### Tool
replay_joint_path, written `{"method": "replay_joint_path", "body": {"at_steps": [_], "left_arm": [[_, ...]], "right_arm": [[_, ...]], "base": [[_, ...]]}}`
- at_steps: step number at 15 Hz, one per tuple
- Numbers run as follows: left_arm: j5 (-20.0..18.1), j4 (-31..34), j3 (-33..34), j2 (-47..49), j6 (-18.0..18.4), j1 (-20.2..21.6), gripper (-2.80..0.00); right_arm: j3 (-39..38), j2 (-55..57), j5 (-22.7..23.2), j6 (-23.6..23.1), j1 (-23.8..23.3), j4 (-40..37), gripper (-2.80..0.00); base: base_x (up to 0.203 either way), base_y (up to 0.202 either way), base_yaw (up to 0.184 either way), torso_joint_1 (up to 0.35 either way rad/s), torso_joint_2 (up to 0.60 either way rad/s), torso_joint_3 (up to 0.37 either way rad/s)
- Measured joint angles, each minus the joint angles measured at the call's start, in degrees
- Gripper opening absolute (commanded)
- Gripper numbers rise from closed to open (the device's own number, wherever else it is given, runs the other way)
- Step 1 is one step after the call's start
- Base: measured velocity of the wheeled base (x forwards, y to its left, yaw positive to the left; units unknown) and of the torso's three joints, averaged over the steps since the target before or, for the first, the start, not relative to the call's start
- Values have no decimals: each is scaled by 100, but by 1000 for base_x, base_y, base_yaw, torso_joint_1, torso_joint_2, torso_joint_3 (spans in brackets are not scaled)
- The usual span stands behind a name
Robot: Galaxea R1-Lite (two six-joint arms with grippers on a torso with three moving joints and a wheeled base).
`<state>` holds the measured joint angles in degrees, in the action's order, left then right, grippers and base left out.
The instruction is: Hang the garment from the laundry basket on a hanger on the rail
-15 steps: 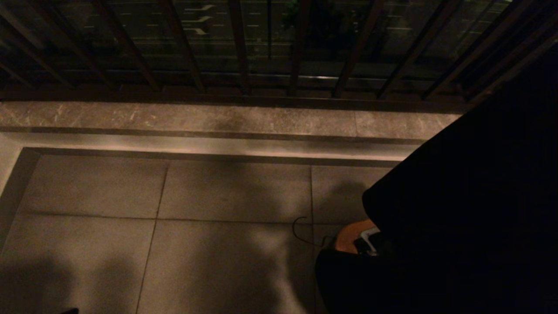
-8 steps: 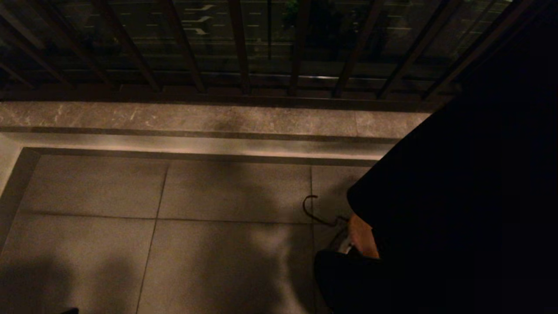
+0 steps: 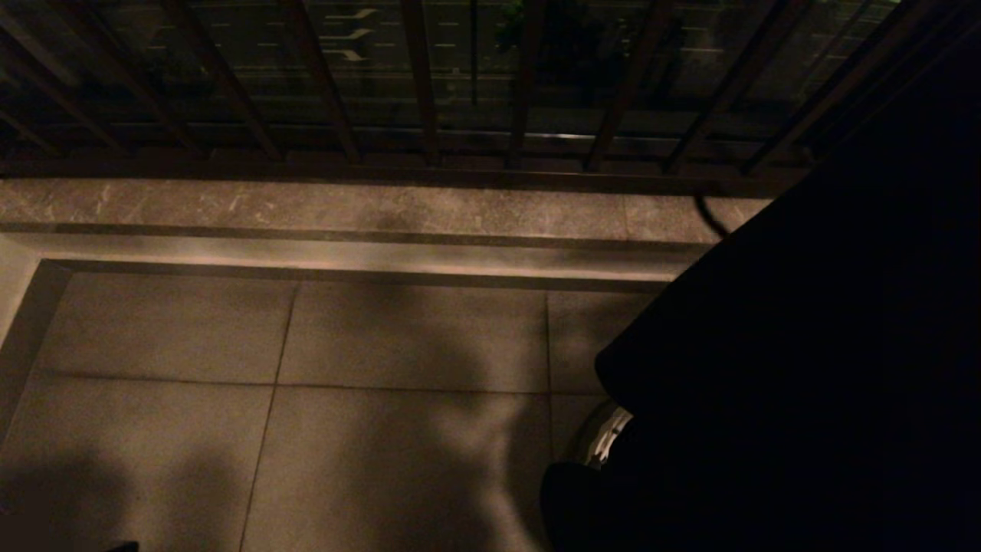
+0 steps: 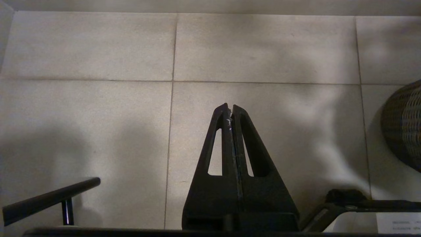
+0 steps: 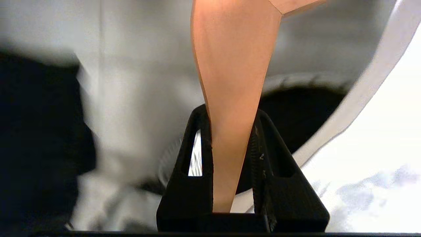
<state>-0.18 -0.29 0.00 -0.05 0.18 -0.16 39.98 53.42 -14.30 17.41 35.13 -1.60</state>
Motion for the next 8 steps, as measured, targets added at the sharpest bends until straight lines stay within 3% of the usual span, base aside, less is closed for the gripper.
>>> {"method": "replay_joint_path", "body": {"at_steps": [8], "left_arm": [[0, -1, 0, 0, 0, -2, -280]], "right_arm": [[2054, -1272, 286, 41, -247, -1701, -280]], "base": [[0, 0, 0, 0, 0, 0]]}}
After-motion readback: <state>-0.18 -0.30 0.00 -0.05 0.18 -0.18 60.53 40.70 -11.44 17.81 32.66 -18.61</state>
